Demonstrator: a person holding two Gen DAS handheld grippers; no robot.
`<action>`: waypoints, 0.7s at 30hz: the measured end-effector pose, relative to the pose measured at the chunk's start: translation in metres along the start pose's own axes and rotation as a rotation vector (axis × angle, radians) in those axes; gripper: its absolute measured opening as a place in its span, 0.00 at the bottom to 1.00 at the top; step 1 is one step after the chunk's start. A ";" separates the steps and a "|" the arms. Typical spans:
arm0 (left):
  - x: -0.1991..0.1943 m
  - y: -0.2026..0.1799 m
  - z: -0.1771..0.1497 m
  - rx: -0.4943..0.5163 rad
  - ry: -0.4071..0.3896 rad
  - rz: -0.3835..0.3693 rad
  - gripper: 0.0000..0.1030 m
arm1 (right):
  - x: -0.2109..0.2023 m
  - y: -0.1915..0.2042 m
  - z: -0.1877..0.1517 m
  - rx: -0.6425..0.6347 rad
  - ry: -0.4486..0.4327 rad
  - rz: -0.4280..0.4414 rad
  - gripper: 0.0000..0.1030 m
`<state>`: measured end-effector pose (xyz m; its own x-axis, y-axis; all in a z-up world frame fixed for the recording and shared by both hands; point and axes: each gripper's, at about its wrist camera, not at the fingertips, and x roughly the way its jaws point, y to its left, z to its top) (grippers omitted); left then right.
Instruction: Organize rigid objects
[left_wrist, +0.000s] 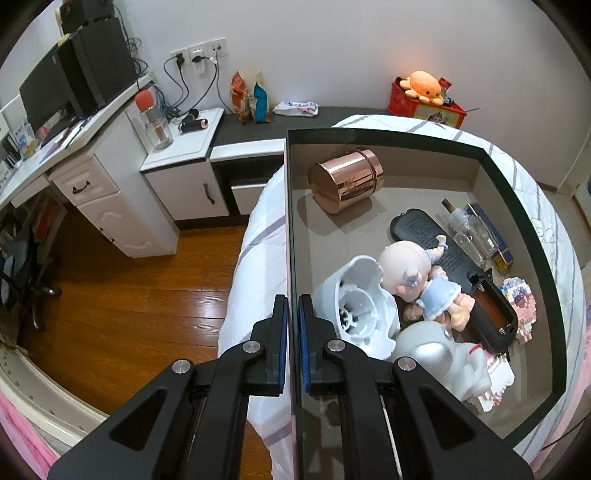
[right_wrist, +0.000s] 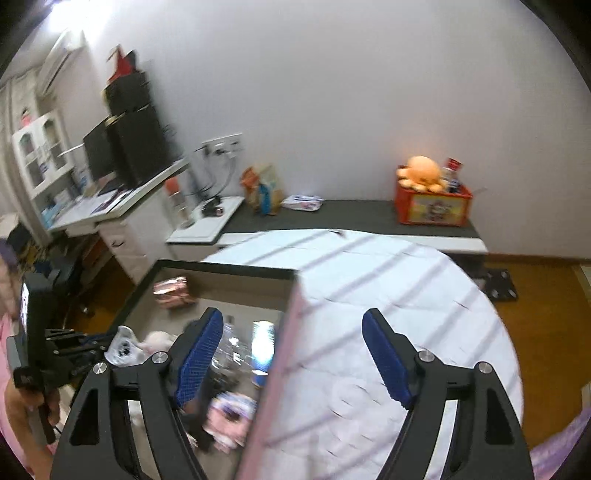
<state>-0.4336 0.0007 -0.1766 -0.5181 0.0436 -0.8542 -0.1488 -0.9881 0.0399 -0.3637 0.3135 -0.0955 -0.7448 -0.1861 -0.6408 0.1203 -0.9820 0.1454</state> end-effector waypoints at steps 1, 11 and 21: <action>-0.001 -0.001 -0.001 -0.001 0.000 0.002 0.05 | -0.002 -0.005 -0.003 0.009 -0.001 -0.007 0.77; -0.015 -0.005 -0.015 -0.012 0.007 0.036 0.05 | -0.008 0.002 -0.025 -0.032 0.028 0.078 0.77; -0.040 -0.006 -0.032 -0.014 -0.018 0.037 0.06 | -0.012 0.051 -0.045 -0.114 0.068 0.166 0.77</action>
<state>-0.3854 -0.0002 -0.1593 -0.5377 0.0095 -0.8431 -0.1172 -0.9911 0.0636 -0.3185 0.2646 -0.1144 -0.6629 -0.3433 -0.6653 0.3142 -0.9342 0.1690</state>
